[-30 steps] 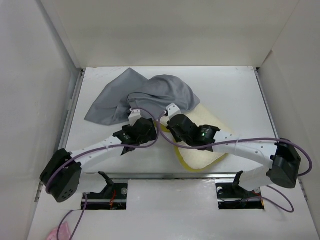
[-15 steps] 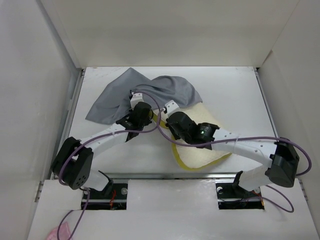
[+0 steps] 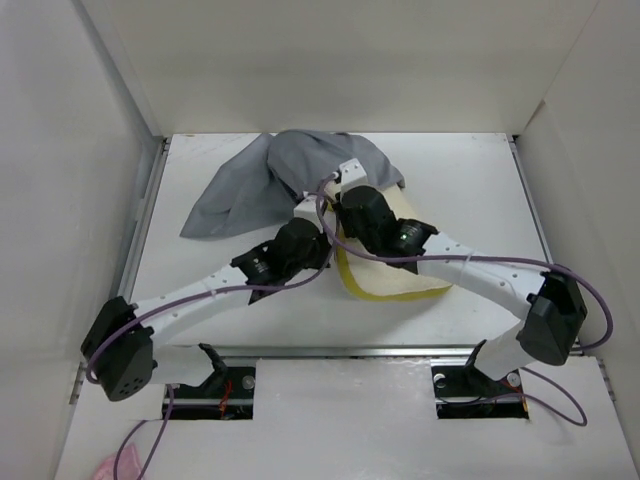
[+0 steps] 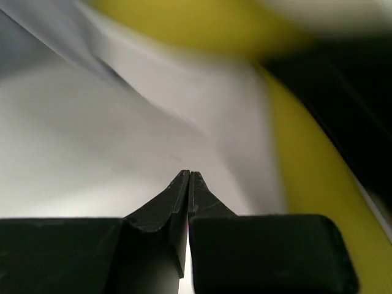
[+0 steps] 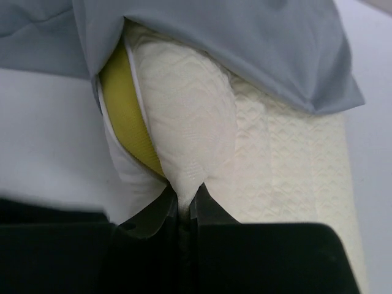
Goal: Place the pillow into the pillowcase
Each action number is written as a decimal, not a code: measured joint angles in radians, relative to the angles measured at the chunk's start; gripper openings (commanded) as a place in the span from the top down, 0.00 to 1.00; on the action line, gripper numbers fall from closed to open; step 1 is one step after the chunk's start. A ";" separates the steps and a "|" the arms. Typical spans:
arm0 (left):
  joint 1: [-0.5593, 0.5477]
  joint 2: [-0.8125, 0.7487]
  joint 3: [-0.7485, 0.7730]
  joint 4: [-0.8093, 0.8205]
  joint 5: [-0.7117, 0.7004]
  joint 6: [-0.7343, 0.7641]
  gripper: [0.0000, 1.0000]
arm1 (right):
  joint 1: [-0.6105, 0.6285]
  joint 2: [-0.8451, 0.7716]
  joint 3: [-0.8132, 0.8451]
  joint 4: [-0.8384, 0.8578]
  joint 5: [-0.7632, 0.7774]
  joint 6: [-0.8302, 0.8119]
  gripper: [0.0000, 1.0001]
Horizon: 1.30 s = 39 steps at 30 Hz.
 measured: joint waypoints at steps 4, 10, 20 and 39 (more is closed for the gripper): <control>-0.104 -0.092 -0.004 -0.047 0.089 -0.052 1.00 | -0.044 0.002 0.053 0.081 -0.005 -0.055 1.00; -0.241 -0.179 -0.006 -0.077 0.242 -0.078 1.00 | -0.093 0.084 0.082 0.234 0.016 -0.080 1.00; -0.219 -0.194 0.098 -0.420 -0.069 -0.228 0.31 | -0.093 0.056 -0.214 0.361 -0.036 -0.078 1.00; 0.032 0.160 0.039 0.006 -0.091 0.095 0.05 | -0.114 -0.154 -0.267 0.225 -0.111 -0.010 1.00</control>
